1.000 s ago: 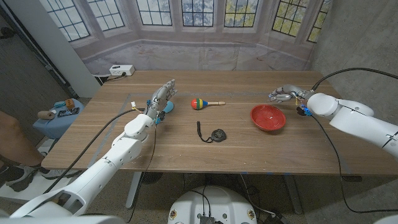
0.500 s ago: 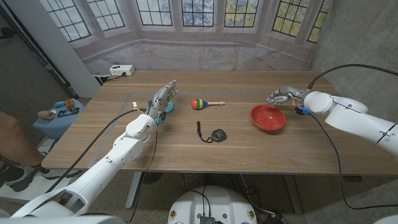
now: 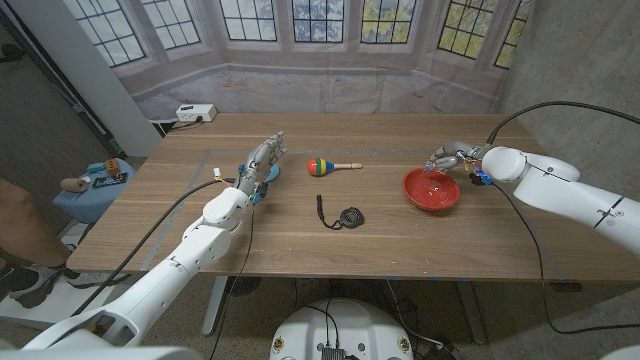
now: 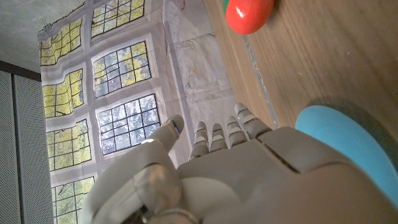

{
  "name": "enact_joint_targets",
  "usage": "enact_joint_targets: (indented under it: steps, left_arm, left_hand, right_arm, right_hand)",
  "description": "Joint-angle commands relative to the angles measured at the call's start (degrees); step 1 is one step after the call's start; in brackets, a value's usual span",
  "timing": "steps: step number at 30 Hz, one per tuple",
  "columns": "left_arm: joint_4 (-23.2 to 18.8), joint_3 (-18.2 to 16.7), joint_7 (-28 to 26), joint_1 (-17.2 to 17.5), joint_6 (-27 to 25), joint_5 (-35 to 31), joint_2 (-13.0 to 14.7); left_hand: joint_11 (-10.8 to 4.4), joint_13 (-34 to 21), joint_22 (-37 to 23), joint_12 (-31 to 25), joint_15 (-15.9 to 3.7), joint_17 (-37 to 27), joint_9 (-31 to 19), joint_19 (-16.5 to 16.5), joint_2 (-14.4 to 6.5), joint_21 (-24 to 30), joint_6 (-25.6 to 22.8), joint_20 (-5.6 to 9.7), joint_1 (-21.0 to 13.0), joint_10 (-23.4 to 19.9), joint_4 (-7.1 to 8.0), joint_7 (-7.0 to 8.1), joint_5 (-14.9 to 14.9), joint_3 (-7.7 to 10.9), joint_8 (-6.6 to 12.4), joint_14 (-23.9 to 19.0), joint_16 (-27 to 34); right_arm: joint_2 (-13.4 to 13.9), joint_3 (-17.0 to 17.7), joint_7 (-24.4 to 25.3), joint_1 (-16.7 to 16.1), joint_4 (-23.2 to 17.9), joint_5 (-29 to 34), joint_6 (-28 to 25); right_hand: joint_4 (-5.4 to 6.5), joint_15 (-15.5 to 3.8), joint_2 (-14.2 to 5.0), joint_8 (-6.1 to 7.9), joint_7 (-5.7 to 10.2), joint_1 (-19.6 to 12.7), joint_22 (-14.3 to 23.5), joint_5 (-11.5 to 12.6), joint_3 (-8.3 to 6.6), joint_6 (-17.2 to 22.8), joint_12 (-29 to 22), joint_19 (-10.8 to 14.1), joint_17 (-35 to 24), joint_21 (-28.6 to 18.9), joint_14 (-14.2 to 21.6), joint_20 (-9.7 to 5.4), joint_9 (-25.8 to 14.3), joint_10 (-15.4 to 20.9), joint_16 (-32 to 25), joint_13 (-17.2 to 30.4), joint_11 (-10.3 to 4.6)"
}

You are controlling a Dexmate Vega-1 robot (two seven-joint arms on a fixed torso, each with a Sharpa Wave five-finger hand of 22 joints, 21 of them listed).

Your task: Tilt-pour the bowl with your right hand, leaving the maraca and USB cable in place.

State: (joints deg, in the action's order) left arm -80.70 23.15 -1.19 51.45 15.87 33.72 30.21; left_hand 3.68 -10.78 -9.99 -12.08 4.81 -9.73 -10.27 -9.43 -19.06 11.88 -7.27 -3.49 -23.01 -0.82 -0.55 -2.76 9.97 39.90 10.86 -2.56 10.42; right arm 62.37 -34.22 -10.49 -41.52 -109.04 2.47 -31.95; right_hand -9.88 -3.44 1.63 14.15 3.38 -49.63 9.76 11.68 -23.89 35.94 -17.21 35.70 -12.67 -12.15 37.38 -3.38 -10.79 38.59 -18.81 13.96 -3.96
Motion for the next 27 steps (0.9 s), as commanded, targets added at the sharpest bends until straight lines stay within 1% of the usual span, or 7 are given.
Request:
enact_joint_targets:
  steps: [1,7,11,18,19,22,27]
  left_arm:
    - [-0.2,-0.4,-0.3,0.7,0.3,0.2,0.2]
    - [-0.1,-0.4,-0.2,0.6,0.3,0.3,0.2]
    - [-0.2,-0.3,-0.3,0.7,0.2,0.3,0.2]
    - [0.0,-0.2,-0.3,0.6,0.1,0.3,0.0]
    - [0.0,-0.1,-0.3,0.6,0.1,0.3,0.0]
    - [-0.2,0.0,-0.3,0.6,-0.2,0.2,0.0]
    - [-0.1,0.1,-0.3,0.5,-0.3,0.2,0.0]
  left_hand:
    - [0.12,-0.3,-0.2,-0.3,0.17,-0.2,-0.2,-0.6,9.3,-0.1,-0.5,-0.05,8.8,-0.4,0.03,-0.10,0.4,0.18,0.41,-0.6,0.1]
    - [0.00,-0.3,-0.2,-0.3,0.18,-0.2,-0.2,-0.6,9.3,-0.2,-0.5,-0.05,8.9,-0.5,0.11,-0.11,0.4,0.18,0.35,-0.7,0.1]
    - [0.03,-0.3,-0.2,-0.2,0.19,-0.2,-0.2,-0.6,9.3,-0.2,-0.6,-0.06,8.9,-0.5,0.10,-0.11,0.4,0.20,0.37,-0.7,0.1]
    - [0.07,-0.3,-0.2,-0.2,0.15,-0.2,-0.2,-0.6,9.2,-0.2,-0.6,-0.09,8.9,-0.6,0.18,-0.03,0.4,0.22,0.29,-0.7,0.1]
    - [0.07,-0.3,-0.2,-0.2,0.16,-0.2,-0.2,-0.5,9.2,-0.2,-0.6,-0.15,8.9,-0.5,0.18,-0.05,0.4,0.24,0.27,-0.7,0.1]
    - [0.08,-0.3,-0.2,-0.2,0.13,-0.2,-0.2,-0.5,9.2,-0.2,-0.6,-0.10,8.9,-0.5,0.20,0.00,0.4,0.24,0.27,-0.7,0.1]
    - [0.06,-0.3,-0.2,-0.2,0.17,-0.2,-0.2,-0.6,9.2,-0.2,-0.8,-0.14,8.9,-0.6,0.23,0.09,0.4,0.25,0.30,-0.7,0.1]
  right_arm:
    - [-1.3,-2.3,-2.3,1.9,0.7,3.3,-0.8]
    - [-1.6,-2.9,-2.8,2.1,1.1,4.4,-0.8]
    - [-1.7,-3.1,-2.9,2.1,1.3,5.2,-0.7]
    - [-2.0,-3.5,-3.5,2.5,2.3,6.3,0.3]
    - [-2.0,-3.6,-3.6,2.5,2.5,6.4,0.6]
    - [-2.2,-3.9,-4.0,2.8,3.4,7.0,1.4]
    - [-2.6,-4.3,-4.3,3.0,4.6,7.9,2.0]
  right_hand:
    - [0.11,-7.71,0.06,0.44,0.47,-0.9,0.2,0.2,-0.24,1.2,-0.9,1.1,-0.7,-0.3,1.3,-0.95,-0.2,1.4,-0.8,0.3,-0.25]
    - [0.15,-8.23,-0.07,0.53,0.83,-1.5,0.2,0.1,-0.19,2.3,-1.4,1.7,-1.4,-0.4,2.2,-1.24,-0.2,2.2,-1.5,0.7,-0.57]
    - [0.20,-8.68,-0.13,0.61,0.88,-2.0,0.2,0.0,-0.03,3.4,-2.4,2.1,-2.1,-0.4,2.7,-1.49,-0.3,3.8,-2.1,1.1,-1.01]
    - [0.05,-9.32,-0.46,0.65,1.18,-3.8,0.3,0.0,0.21,5.5,-4.2,2.7,-4.2,-0.4,4.9,-1.83,-0.4,5.7,-4.1,2.3,-1.46]
    - [0.04,-9.24,-0.32,0.32,1.20,-4.4,0.4,-0.1,0.45,5.6,-5.4,2.8,-5.0,-0.3,5.2,-1.87,-0.5,7.3,-4.6,3.0,-2.01]
    - [0.04,-9.32,-0.41,0.21,1.39,-4.9,0.4,-0.1,0.54,5.9,-5.9,3.0,-5.6,-0.3,5.5,-1.90,-0.5,7.5,-5.0,3.4,-2.78]
    - [0.08,-9.40,-0.53,0.09,1.68,-5.5,0.4,-0.1,0.74,6.6,-6.9,3.4,-6.6,-0.5,6.1,-2.00,-0.5,8.4,-5.7,4.0,-3.22]
